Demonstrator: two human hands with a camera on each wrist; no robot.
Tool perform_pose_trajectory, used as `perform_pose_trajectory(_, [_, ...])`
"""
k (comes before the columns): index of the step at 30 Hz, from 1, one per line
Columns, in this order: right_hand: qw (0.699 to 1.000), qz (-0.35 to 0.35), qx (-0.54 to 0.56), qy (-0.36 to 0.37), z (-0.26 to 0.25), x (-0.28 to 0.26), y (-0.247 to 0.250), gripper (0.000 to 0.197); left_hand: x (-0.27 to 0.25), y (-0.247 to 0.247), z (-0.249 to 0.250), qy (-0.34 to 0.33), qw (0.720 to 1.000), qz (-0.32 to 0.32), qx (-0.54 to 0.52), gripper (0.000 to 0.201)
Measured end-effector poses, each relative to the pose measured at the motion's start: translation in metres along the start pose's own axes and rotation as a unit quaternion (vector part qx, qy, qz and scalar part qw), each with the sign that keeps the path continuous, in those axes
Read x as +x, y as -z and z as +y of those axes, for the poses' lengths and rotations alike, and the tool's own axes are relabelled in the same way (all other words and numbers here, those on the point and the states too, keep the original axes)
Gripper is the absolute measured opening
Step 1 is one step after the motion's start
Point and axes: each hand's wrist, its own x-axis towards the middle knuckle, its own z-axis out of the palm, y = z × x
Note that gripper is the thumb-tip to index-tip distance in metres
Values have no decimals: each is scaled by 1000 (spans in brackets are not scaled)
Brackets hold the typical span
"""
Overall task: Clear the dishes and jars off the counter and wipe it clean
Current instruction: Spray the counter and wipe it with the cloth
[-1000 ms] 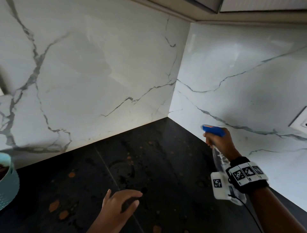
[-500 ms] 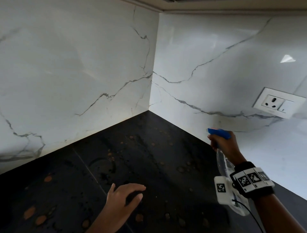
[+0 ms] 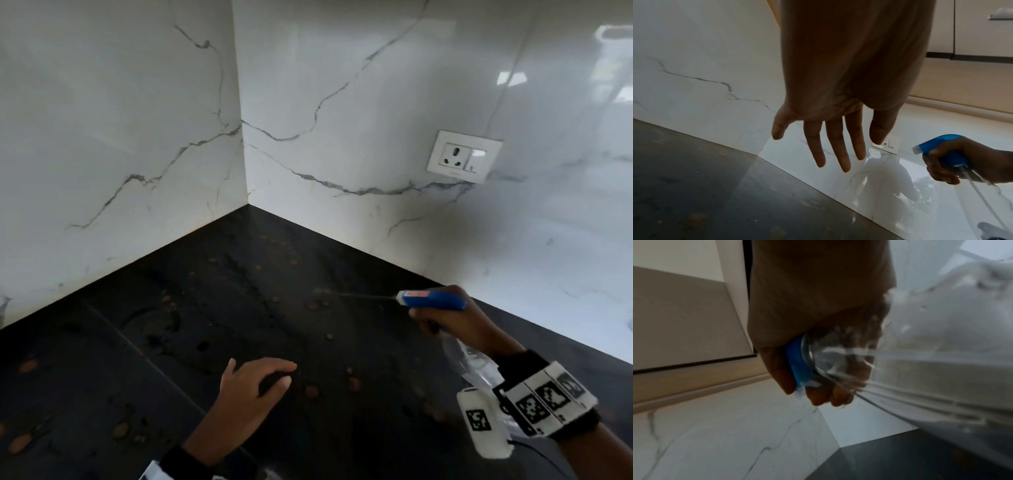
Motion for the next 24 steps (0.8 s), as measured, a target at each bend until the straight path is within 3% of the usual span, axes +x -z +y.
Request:
perform_pose_trajectory(2, [998,-45,-44,0,4,-17,3,4,-4,-9,10,-4,1000,-9,7,36])
perform_pose_trajectory(4, [996,-67,-62,7,6,-33,10,17,-8,-16,17,-7,1000,-12,5,32])
perform_pose_trajectory(7, [998,-40,-47,11,5,-59,30,10,-15,-26,26,-11,1000,-13,16,36])
perform_pose_trajectory(10, [997,68,-28,-18,16,-75,59,3,-17,-36,35,-12,1000,-19,14,43])
perform_pose_trajectory(12, [982,178,-27,-51,37,-83,84,17,-18,-45,45,-17,999,-36,14,37])
perform_pose_trajectory(14, [967,235,-33,-91,55,-93,105,9,-17,-54,52,-26,998,-54,12,34])
perform_pose_trajectory(16, [965,227,-63,-113,68,-104,117,7,-16,-64,60,-32,997,-68,11,34])
perform_pose_trajectory(20, [979,131,-100,-121,70,-136,120,10,-18,-83,71,-41,995,-85,23,41])
perform_pose_trajectory(22, [980,139,-83,-113,69,-151,127,15,-20,-93,74,-43,994,-101,27,43])
perform_pose_trajectory(24, [973,191,-60,-112,73,-161,139,19,-21,-99,79,-44,992,-114,33,40])
